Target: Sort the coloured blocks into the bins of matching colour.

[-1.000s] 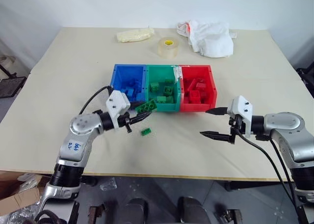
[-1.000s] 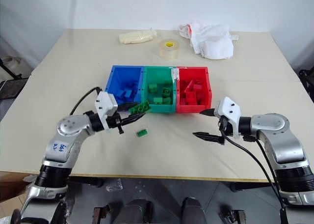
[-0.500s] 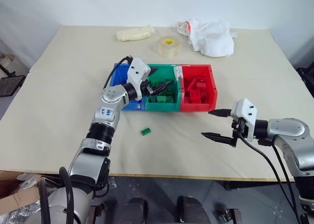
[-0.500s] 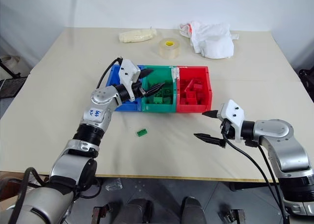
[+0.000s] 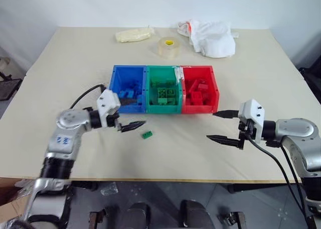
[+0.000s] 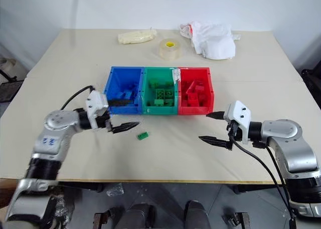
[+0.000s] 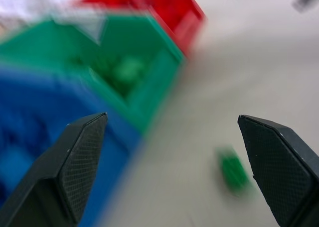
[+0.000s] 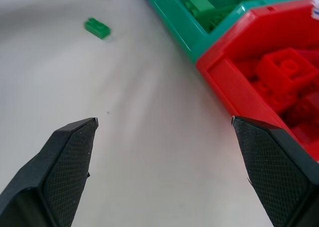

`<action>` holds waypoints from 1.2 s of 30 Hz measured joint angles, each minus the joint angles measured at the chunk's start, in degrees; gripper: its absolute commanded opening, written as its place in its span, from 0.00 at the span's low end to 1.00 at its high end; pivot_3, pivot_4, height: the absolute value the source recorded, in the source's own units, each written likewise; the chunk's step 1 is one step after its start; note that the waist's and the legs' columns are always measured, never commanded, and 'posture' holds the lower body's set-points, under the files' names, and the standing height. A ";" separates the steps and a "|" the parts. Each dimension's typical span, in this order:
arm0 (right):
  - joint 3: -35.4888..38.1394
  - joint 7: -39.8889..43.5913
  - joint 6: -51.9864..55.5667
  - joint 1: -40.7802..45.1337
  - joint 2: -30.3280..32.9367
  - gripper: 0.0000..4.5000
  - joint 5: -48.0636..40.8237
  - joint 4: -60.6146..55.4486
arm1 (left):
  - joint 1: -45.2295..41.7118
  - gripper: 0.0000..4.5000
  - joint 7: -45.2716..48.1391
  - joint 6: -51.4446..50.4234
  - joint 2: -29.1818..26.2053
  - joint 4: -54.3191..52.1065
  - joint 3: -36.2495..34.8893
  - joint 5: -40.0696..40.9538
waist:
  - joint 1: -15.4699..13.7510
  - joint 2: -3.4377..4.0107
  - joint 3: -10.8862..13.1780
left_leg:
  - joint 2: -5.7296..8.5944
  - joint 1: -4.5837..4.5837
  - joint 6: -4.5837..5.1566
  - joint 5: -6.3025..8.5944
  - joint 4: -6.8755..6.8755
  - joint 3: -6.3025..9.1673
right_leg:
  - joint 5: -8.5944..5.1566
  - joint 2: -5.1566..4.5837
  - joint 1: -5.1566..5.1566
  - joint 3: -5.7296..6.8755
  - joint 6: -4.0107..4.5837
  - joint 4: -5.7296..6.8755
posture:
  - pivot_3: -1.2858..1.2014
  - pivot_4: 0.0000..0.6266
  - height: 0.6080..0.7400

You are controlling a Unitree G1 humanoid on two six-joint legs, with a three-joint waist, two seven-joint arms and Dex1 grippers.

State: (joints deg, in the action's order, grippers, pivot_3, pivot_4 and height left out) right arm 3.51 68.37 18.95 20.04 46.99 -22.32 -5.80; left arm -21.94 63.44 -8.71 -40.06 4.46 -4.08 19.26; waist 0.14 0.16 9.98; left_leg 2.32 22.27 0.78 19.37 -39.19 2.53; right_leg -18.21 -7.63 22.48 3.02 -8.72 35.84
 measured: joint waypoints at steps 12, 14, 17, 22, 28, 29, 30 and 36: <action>-1.06 7.97 -2.79 2.51 0.09 1.00 -0.84 4.75 | 14.03 0.99 7.96 1.76 -8.07 -1.02 -7.17 3.52 | -0.81 0.02 0.01 | 0.04 -0.01 0.01 0.00 -0.01 0.04 | 0.00 -0.07 -0.06 -0.01 0.01 -0.04 | 0.52 0.24 1.00; -1.08 7.98 -2.87 3.00 0.09 1.00 -0.54 5.28 | 13.60 0.99 7.18 1.89 -7.73 -2.04 -7.05 3.49 | -0.78 0.02 0.01 | 0.04 -0.02 0.01 0.00 0.00 0.03 | -0.01 -0.07 -0.04 -0.02 0.01 -0.02 | 0.52 0.24 1.00; -1.11 7.90 -2.94 2.99 0.09 1.00 -0.31 5.26 | 10.68 0.99 4.17 1.68 -4.75 -2.81 -4.85 2.43 | -1.02 0.02 0.01 | 0.07 -0.01 0.01 0.00 -0.02 0.03 | 0.00 -0.07 -0.04 -0.01 0.01 0.02 | 0.52 0.24 1.00; -1.00 6.61 -2.91 2.27 0.06 1.00 -0.06 4.23 | 3.00 0.99 -1.90 3.03 4.59 -2.60 4.10 -2.84 | -1.44 0.01 0.01 | 0.10 -0.01 0.02 -0.01 -0.05 -0.01 | 0.01 -0.05 -0.03 -0.01 -0.01 0.05 | 0.52 0.24 1.00; -0.42 4.42 -2.29 -1.23 0.25 1.00 -0.06 1.47 | -4.30 0.86 -3.90 9.05 11.75 8.18 11.43 -9.01 | -1.28 0.01 0.00 | 0.11 -0.03 0.02 -0.01 -0.04 -0.16 | 0.01 0.04 -0.02 0.02 -0.01 0.05 | 0.52 0.24 1.00; -0.36 4.11 -2.16 -1.57 0.27 1.00 -0.14 1.03 | -4.79 0.79 -3.84 9.64 12.30 9.64 12.02 -9.51 | -1.19 0.01 0.01 | 0.10 -0.03 0.02 -0.01 -0.03 -0.17 | 0.01 0.04 -0.01 0.02 -0.01 0.05 | 0.52 0.24 1.00; -0.27 3.83 -2.08 -1.77 0.35 1.00 -0.21 0.70 | -4.80 0.72 -3.79 9.93 12.48 10.34 12.16 -9.69 | -1.07 0.00 0.01 | 0.09 -0.02 0.02 -0.01 -0.03 -0.17 | 0.01 0.06 0.00 0.02 -0.01 0.04 | 0.52 0.24 1.00; 2.81 1.95 -1.16 -5.18 1.92 1.00 -1.02 -2.25 | -4.81 0.30 -1.32 9.56 11.23 11.41 12.29 -9.68 | -1.33 0.01 0.01 | 0.03 -0.02 0.02 -0.01 -0.07 -0.13 | 0.01 0.01 -0.03 0.01 -0.01 0.05 | 0.52 0.24 1.00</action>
State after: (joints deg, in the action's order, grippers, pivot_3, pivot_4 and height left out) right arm 6.32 70.32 17.78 14.86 48.90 -23.34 -8.04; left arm -26.75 62.12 0.85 -28.83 15.87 8.21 9.58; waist -1.18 0.17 9.99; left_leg 2.35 22.25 0.80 19.36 -39.26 2.40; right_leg -18.20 -7.62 22.44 3.03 -8.73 35.89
